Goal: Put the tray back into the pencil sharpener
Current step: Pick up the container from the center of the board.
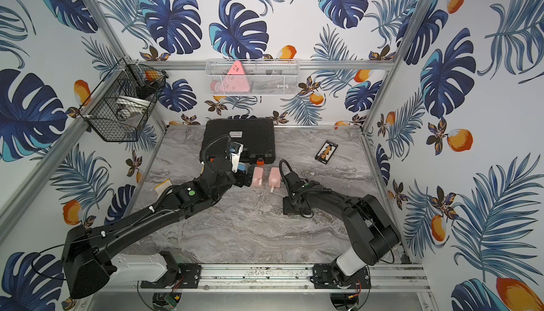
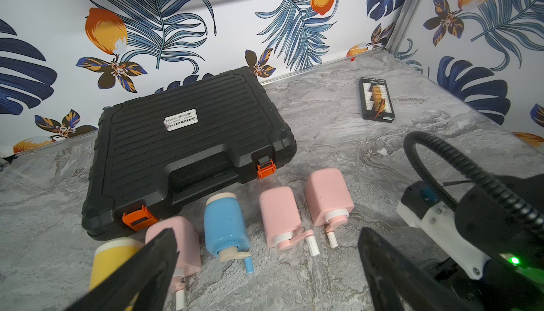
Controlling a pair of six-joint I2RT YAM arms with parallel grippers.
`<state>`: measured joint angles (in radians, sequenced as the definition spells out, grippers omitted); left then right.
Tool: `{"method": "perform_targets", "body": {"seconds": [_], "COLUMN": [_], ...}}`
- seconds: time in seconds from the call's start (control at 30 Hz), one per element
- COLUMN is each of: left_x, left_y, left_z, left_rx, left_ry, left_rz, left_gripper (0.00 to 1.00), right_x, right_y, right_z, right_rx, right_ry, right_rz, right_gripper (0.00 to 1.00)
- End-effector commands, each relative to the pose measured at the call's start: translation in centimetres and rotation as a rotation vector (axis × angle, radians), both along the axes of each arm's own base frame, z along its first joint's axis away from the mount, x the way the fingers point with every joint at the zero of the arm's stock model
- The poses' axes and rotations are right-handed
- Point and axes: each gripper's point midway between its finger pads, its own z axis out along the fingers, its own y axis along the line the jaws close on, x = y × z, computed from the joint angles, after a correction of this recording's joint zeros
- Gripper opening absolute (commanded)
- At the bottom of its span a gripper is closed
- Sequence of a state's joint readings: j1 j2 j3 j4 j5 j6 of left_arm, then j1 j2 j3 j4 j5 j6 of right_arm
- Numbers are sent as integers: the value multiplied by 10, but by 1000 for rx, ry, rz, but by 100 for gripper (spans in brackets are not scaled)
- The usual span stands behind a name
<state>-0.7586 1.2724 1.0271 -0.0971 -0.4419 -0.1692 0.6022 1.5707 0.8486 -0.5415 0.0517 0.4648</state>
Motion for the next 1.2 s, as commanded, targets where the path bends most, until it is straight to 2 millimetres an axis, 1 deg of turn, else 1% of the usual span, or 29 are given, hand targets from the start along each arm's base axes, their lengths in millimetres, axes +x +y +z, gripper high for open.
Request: {"method": "perform_targets", "body": {"seconds": [0.0,0.13,0.3,0.53,0.67,0.77,0.87,0.9,1.03,1.17], "left_x": [2,2,2,2,1,-3,-16,-20,-41,-54], "left_y": [-1,-1,-1,-2,-7,-8,-14,-15,-12,-5], "left_z": [6,5,5,4,-4,-19,-33,-36,-41,-41], "left_rx": [-17,-19,-24,-41,-72,-113,-179,-197,-272,-412], "left_ry": [-20,-16,-13,-4,29,113,224,256,358,441], "left_rz": [-1,0,1,0,-13,-27,-75,-88,-101,-34], "left_gripper": [99,99,99,99,99,99,99,99,94,90], "right_x": [-4,-7,-7,-8,-7,-7,-4,-3,0,-2], "right_y": [-4,-4,-1,5,10,16,28,33,59,84], "right_z": [-2,-7,-9,-5,3,13,30,38,78,118], "right_rx": [-34,-48,-58,-33,-3,45,129,166,340,519], "right_ry": [5,15,11,-7,-31,-61,-119,-152,-297,-396], "right_rz": [-18,-16,-6,17,39,66,100,116,214,307], "right_gripper": [66,63,59,50,47,45,44,43,43,43]}}
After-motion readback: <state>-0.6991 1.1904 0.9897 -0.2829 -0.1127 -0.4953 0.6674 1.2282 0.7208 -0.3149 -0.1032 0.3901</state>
